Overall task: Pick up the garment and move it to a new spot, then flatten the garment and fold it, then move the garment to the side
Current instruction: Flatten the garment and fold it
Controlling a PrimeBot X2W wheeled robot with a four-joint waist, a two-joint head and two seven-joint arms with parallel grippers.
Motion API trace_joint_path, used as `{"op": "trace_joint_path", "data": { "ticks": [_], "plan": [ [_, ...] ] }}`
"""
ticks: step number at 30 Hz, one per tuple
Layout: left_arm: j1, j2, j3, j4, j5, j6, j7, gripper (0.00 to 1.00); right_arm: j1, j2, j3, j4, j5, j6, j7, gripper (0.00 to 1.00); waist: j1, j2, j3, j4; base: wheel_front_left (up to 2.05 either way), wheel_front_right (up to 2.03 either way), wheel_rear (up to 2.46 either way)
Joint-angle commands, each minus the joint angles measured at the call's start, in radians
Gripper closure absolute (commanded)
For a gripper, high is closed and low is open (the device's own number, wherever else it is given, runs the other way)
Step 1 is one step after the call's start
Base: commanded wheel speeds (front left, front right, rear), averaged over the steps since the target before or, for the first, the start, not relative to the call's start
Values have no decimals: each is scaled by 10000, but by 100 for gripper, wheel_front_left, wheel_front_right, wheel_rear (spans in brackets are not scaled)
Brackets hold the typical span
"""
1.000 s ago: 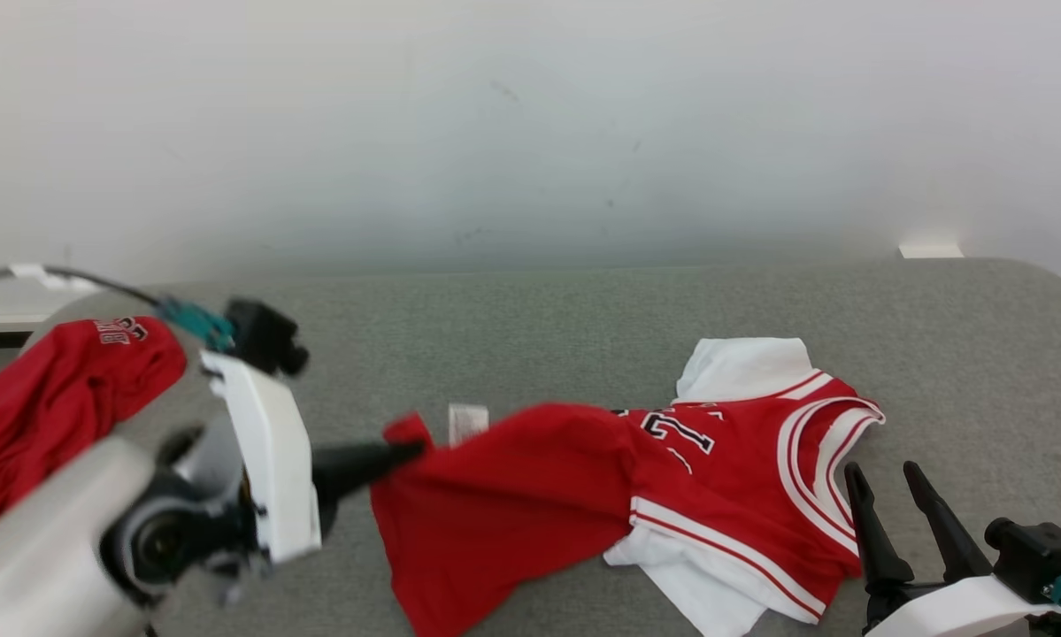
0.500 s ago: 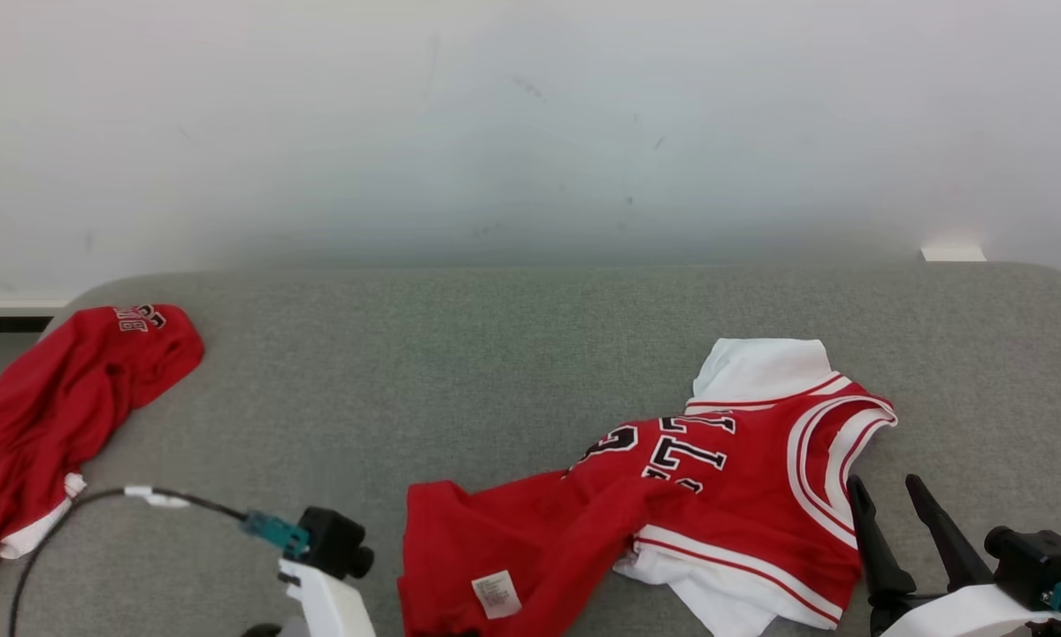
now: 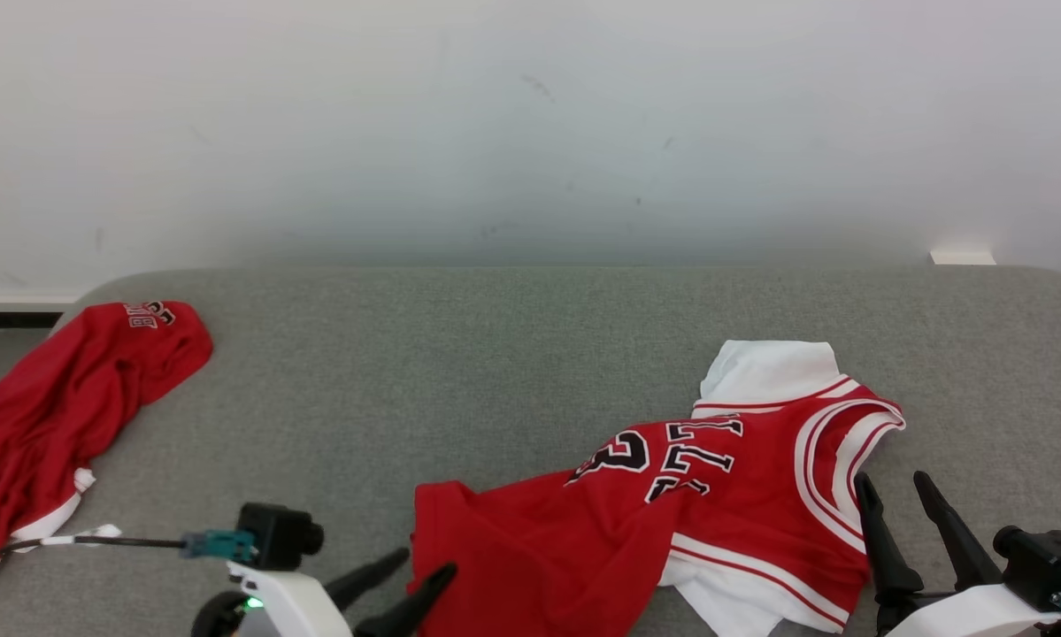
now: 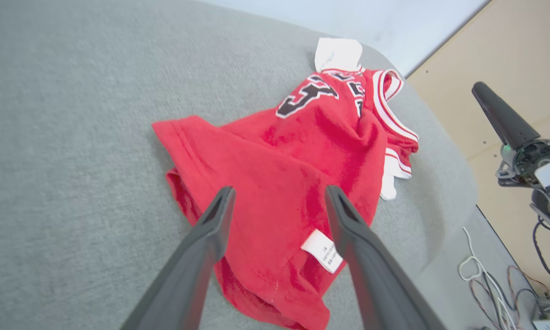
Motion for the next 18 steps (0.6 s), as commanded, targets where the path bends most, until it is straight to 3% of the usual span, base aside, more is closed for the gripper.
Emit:
{"op": "trace_joint_path", "data": {
  "ticks": [1,4,9,15,18],
  "plan": [
    [-57,113,62,-76,167,85,-137,0,146,-32,-46,-61,-38,-26,-63,0,0,-1,-32,26,0,0,0],
    [136,384,488,-399,700,888,-1074,0,228,14,-85,-148,-67,-26,-66,0,0,-1,-97,28,0,0,0],
    [657,131,924,-668,1116,2051,-2342,0,396,116,-262,-221,-71,-26,-91,0,0,-1,-118,-8,0,0,0],
    [240,-386,762,101,1222,2644,-1929,0,368,124,-332,-315,-164,-26,78,0,0,-1,-53,-68,0,0,0],
    [-153,-921,794,695,624,2524,-1252,0,226,137,-284,-353,-233,-26,161,0,0,-1,29,-172,0,0,0]
  ]
}}
